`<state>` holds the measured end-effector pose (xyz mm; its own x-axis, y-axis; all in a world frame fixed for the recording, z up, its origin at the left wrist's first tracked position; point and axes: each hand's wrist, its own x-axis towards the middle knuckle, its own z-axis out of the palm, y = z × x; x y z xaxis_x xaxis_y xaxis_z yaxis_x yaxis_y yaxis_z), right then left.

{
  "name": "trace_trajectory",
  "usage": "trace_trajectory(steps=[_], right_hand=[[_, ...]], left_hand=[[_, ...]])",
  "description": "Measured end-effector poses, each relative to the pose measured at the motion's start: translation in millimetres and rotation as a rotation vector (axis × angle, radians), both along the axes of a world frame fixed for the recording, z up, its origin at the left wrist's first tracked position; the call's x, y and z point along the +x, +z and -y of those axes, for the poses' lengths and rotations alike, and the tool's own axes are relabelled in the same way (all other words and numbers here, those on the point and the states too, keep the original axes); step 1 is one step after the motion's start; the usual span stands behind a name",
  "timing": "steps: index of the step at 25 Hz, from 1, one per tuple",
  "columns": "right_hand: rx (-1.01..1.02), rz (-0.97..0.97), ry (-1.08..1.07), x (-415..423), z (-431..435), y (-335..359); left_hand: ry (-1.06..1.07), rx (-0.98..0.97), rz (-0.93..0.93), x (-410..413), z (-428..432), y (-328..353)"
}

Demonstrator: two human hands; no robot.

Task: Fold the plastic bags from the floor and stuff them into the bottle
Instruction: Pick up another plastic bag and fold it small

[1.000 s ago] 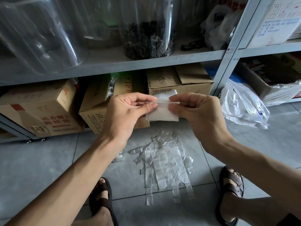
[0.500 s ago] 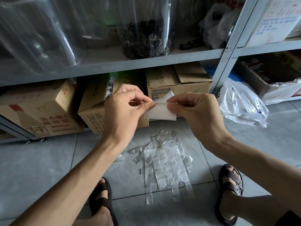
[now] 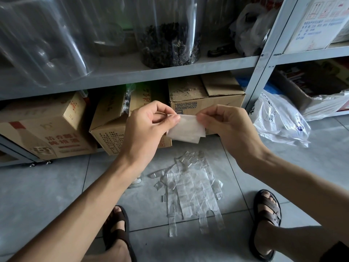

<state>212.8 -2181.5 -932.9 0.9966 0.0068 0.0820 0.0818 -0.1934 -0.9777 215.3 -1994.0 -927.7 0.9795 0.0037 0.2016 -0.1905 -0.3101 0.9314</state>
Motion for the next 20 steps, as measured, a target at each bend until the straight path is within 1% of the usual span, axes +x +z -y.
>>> trace_trajectory(steps=[4, 8, 11, 15, 18, 20], right_hand=[[0.020, -0.046, -0.013, 0.7, 0.7, 1.0], [0.108, -0.105, 0.034, -0.5, 0.4, 1.1], [0.138, -0.128, 0.073, -1.1, 0.2, 0.5], [0.185, -0.146, 0.078, -0.6, 0.7, 0.9], [0.246, -0.189, 0.168, -2.5, -0.3, 0.6], [0.249, -0.163, 0.205, -4.2, -1.9, 1.3]], left_hand=[[-0.002, -0.033, -0.013, -0.1, 0.0, -0.9], [-0.036, 0.000, 0.042, 0.7, -1.3, -1.5], [-0.039, 0.062, 0.080, 0.0, -1.1, -1.5], [-0.066, 0.066, 0.011, -0.5, -0.8, -2.3], [-0.100, 0.004, -0.030, -0.4, -1.5, -2.4], [-0.109, -0.030, -0.065, -0.1, -2.1, -0.7]])
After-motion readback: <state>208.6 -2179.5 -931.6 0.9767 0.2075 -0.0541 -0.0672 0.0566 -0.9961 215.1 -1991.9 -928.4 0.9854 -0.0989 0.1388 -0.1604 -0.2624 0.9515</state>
